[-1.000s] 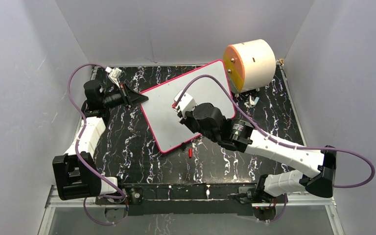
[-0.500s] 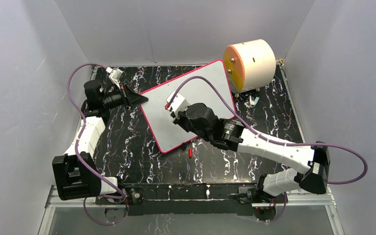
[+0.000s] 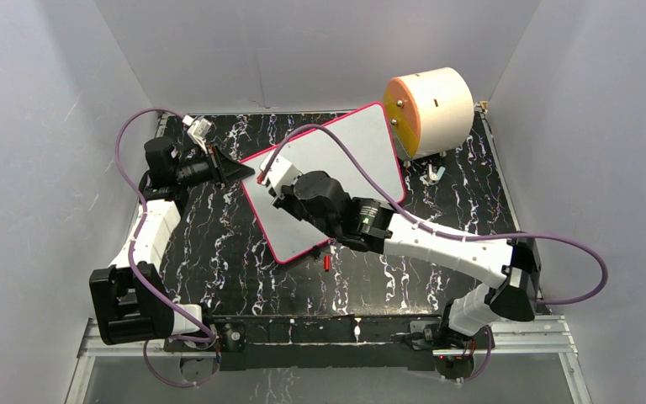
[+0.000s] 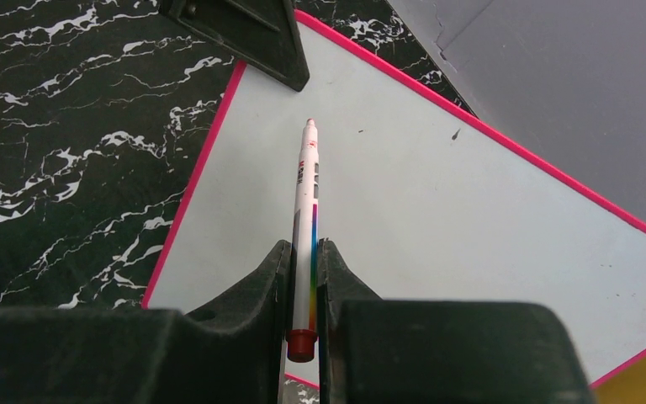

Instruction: Write a sentence on the whiteboard

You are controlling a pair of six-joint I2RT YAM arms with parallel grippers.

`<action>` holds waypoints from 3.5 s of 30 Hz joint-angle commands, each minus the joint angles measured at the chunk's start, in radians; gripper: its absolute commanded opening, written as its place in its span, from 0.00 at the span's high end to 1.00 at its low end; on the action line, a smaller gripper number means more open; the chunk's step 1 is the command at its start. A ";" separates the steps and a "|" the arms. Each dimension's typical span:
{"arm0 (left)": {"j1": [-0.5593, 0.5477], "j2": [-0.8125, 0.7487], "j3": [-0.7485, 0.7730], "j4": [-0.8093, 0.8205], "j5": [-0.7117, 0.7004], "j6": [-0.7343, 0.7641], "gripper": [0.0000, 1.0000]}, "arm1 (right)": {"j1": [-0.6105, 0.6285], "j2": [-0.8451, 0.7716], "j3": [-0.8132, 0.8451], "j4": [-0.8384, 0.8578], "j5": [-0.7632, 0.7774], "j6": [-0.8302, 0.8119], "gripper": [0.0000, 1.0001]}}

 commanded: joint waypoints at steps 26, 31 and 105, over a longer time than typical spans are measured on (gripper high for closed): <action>-0.009 -0.024 0.011 -0.069 -0.053 0.041 1.00 | 0.035 0.169 0.213 -0.076 0.110 0.016 1.00; -0.009 -0.024 0.011 -0.069 -0.054 0.041 1.00 | 0.035 0.173 0.216 -0.074 0.100 0.018 1.00; -0.009 -0.017 0.013 -0.076 -0.061 0.045 1.00 | 0.036 0.107 0.147 -0.143 0.123 0.092 1.00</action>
